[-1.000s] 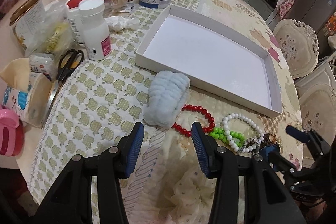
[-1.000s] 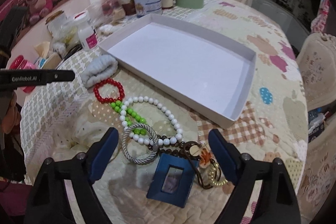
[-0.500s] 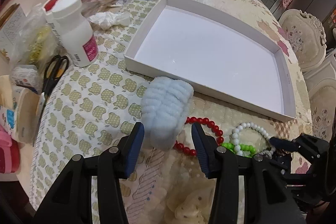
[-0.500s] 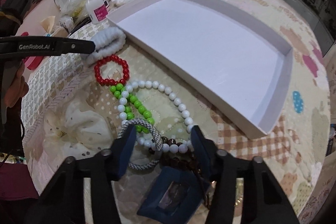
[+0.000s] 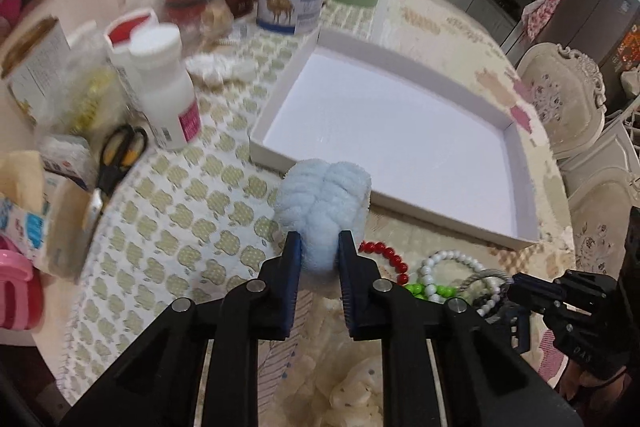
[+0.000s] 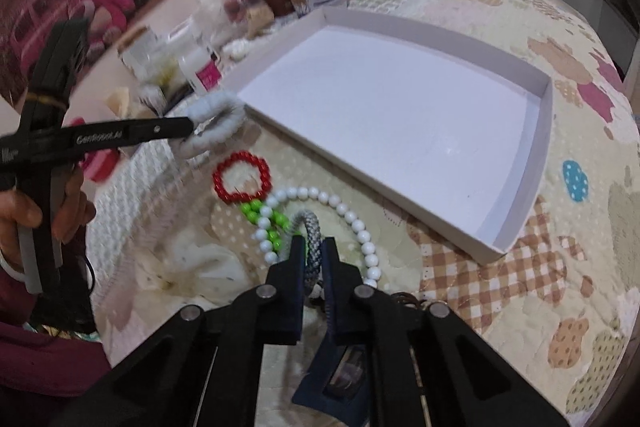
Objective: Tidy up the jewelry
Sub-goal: 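Carry both items into the white tray while the right gripper opens to release the hair tie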
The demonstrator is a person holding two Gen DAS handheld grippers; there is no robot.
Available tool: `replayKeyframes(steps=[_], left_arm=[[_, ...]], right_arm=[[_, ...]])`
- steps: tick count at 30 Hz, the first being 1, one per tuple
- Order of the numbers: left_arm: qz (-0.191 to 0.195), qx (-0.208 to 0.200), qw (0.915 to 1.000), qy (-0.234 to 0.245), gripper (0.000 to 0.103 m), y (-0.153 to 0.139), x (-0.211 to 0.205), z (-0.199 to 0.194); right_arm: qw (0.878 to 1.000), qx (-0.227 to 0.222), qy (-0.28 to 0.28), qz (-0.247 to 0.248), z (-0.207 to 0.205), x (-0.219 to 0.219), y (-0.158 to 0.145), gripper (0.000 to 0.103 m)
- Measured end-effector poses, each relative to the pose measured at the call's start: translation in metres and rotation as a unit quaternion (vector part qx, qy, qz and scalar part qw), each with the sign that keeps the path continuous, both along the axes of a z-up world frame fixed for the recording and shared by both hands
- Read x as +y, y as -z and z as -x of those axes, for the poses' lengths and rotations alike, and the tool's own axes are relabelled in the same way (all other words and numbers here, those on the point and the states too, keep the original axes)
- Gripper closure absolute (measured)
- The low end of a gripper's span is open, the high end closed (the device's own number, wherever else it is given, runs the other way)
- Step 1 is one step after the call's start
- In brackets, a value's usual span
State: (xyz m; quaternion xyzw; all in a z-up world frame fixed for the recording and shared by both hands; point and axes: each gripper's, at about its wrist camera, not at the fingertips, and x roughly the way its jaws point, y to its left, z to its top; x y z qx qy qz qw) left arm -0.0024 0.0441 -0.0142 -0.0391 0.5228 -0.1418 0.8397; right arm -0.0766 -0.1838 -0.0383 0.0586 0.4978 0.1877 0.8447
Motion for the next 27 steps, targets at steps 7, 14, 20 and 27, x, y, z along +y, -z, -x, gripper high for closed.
replayKeyframes(steps=[7,14,20,27], left_arm=[[-0.014,-0.039,0.9991,0.006,0.095,-0.028,-0.008,-0.008],[-0.018,-0.038,0.9991,0.0,0.095,-0.026,-0.025,-0.037],[-0.028,-0.039,0.9988,0.008,0.095,-0.021,-0.038,-0.047],[-0.03,-0.034,0.9989,0.013,0.095,-0.017,-0.044,-0.052]], right_arm=[[0.999,-0.031,0.034,-0.018,-0.009,-0.017,-0.031,0.095],[0.997,-0.042,0.066,-0.018,-0.022,-0.037,-0.043,0.095],[0.999,0.012,0.031,0.001,-0.023,-0.031,-0.028,0.089],[0.997,0.075,0.007,0.034,-0.026,-0.011,0.026,0.054]])
